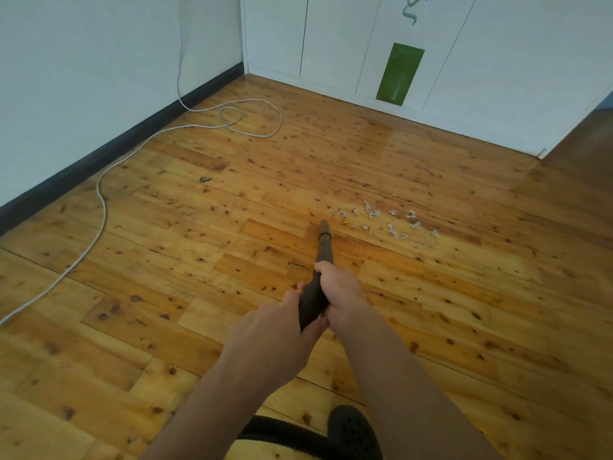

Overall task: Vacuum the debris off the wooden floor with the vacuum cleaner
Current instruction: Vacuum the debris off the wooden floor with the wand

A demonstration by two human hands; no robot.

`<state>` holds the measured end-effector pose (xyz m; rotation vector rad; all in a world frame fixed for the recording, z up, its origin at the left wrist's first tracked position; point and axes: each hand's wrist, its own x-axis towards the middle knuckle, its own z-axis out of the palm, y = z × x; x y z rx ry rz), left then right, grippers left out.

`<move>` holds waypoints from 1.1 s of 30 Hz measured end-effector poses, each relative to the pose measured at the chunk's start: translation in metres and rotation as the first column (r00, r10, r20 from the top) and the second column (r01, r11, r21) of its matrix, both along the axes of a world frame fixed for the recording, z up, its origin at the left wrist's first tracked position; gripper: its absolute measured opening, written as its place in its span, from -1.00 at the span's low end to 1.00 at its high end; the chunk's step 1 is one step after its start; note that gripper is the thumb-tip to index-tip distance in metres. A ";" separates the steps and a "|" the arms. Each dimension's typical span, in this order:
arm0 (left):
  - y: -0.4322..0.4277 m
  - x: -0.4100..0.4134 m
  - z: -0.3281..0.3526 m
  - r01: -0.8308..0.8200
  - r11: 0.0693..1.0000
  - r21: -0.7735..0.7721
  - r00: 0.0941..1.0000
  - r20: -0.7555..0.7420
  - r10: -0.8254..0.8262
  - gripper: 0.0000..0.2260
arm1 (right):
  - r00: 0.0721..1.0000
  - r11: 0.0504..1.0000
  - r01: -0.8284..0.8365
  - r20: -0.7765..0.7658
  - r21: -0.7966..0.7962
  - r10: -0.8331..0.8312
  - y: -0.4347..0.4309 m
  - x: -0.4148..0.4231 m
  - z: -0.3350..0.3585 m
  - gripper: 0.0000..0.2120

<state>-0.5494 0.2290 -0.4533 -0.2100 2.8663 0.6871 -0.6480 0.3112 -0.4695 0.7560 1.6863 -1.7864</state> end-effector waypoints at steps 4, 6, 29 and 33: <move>0.002 -0.001 0.000 0.014 1.000 -0.014 1.000 0.001 -0.014 -0.57 | 1.000 1.000 0.021 0.004 0.009 -0.021 0.004 -0.002 -0.001 -0.76; 0.004 -0.002 0.000 0.014 1.000 -0.007 1.000 0.005 -0.014 -0.58 | 1.000 0.999 0.029 0.006 0.014 -0.029 0.007 -0.003 -0.001 -0.75; 0.044 -0.018 -0.004 0.123 0.992 0.022 0.992 0.035 -0.123 -0.72 | 0.988 0.988 0.157 0.006 0.007 -0.157 0.061 -0.009 -0.010 -0.79; 0.049 -0.019 -0.004 0.137 0.990 0.023 0.990 0.036 -0.137 -0.73 | 0.985 0.985 0.174 0.020 -0.008 -0.174 0.070 -0.009 -0.009 -0.83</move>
